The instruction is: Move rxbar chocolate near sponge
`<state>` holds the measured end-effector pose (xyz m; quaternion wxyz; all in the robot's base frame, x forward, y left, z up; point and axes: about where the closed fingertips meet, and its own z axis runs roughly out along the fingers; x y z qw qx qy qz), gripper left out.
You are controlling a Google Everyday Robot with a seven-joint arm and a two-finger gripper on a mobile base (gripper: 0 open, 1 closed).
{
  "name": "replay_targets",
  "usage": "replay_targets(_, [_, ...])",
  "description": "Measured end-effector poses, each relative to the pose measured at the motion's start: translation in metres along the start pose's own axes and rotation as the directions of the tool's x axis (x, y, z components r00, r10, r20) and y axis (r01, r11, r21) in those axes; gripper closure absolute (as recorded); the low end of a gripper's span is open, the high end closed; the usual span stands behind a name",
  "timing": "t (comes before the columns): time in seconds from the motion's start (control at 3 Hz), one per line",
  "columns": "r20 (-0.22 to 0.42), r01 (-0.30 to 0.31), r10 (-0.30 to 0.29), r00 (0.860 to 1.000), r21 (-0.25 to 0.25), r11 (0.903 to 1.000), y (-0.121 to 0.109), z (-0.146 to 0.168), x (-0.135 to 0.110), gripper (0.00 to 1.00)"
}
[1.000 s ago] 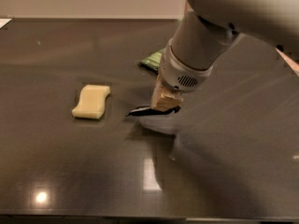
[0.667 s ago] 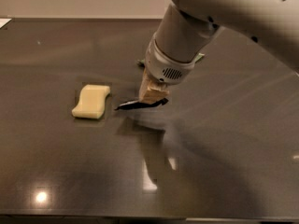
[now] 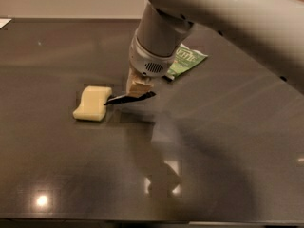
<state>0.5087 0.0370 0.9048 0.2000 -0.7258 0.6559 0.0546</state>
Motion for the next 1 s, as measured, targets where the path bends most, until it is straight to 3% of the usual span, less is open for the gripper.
replay_targets(0.67, [-0.001, 0.008, -0.008, 1.000, -0.002, 1.0000, -0.0110, 0.0142, -0.0056, 0.11])
replay_targets(1.0, [-0.002, 0.010, -0.010, 1.000, -0.002, 1.0000, -0.0105, 0.0142, -0.0063, 0.00])
